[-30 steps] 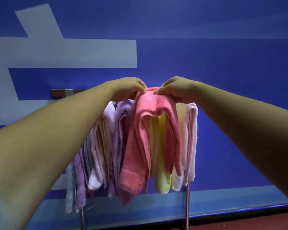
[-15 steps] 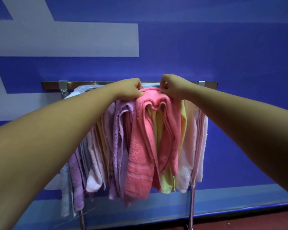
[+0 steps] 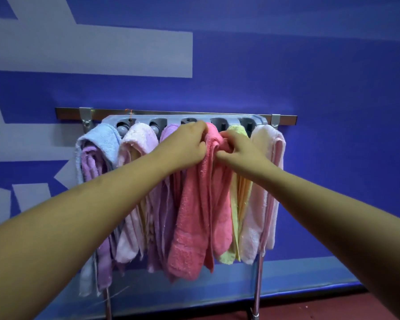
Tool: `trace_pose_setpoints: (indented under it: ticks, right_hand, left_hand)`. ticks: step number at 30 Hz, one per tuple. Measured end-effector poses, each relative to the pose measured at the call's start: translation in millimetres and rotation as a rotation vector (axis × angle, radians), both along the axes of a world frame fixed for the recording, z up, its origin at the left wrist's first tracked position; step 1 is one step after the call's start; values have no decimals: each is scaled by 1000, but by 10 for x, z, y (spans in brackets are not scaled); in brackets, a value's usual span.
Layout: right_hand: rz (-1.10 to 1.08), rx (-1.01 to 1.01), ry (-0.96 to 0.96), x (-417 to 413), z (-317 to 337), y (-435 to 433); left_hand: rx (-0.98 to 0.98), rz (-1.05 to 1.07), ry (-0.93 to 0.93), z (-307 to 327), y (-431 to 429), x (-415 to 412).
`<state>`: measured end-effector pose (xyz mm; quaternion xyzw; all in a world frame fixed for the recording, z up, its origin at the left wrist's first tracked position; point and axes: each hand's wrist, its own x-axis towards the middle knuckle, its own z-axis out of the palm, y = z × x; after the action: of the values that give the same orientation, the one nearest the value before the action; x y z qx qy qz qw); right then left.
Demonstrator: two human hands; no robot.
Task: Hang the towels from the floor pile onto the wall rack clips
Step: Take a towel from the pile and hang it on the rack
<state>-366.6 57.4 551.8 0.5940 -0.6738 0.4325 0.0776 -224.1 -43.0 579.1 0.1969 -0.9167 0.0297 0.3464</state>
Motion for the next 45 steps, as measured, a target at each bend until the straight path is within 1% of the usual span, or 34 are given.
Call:
trace_pose_setpoints:
  ticks: [1, 2, 4, 6, 9, 11, 13, 15, 17, 19, 21, 23, 25, 28, 31, 32, 34, 36, 40, 42, 45]
  right_hand:
    - [40, -10, -51, -10, -67, -4]
    - [48, -33, -63, -38, -131, -21]
    - [-7, -93, -43, -111, -231, -75]
    - [-64, -141, -42, -134, -275, -116]
    - [-69, -206, -106, -107, -235, -170]
    - [-89, -268, -114, -76, -124, -179]
    - [-118, -288, -81, -35, -11, -185]
    - [-144, -277, -20, 4, 33, -198]
    - [-165, -243, 43, 1, -26, -225]
    - [-186, -220, 64, -109, -152, -275]
    - [-191, -222, 17, -230, -234, -279]
    - [-153, -262, -78, -273, -219, -280]
    - [-150, -289, -127, -261, -132, -300]
    - [-176, -252, -103, -240, -66, -378]
    - [-166, -200, -73, -252, -184, -386]
    - [-155, -199, -77, -254, -223, -370]
    - [-116, -201, -97, -272, -283, -348]
    - [-72, -213, -130, -271, -324, -324]
    - [51, -231, -254, -188, -452, -225]
    - [53, -200, -323, -146, -542, -194]
    - [56, -163, -406, -110, -673, -185]
  left_hand:
    - [54, -1, -16, -28, 25, -15]
    - [134, -29, -27, -51, 58, -29]
    - [243, -54, -26, -82, 138, -40]
    - [232, 1, 21, -139, 175, -63]
    - [180, 135, 102, -149, 223, -131]
    - [168, 217, 194, -75, 219, -197]
    - [175, 243, 302, 3, 204, -268]
    - [192, 258, 339, 42, 175, -334]
    - [169, 260, 314, 23, 153, -351]
    - [106, 219, 277, -19, 125, -313]
    - [63, 156, 246, -28, 76, -241]
    - [103, 89, 253, 16, 6, -203]
    - [170, 36, 296, 90, -42, -233]
    - [147, 125, 255, 133, -46, -318]
    - [42, 215, 147, -11, -15, -267]
    - [67, 181, 120, -84, -19, -233]
    - [242, 41, 75, -217, -44, -161]
    - [328, -25, 81, -317, -76, -116]
    - [393, -66, 232, -504, -67, -131]
    - [434, -32, 313, -578, -9, -164]
    - [447, -1, 308, -672, 37, -213]
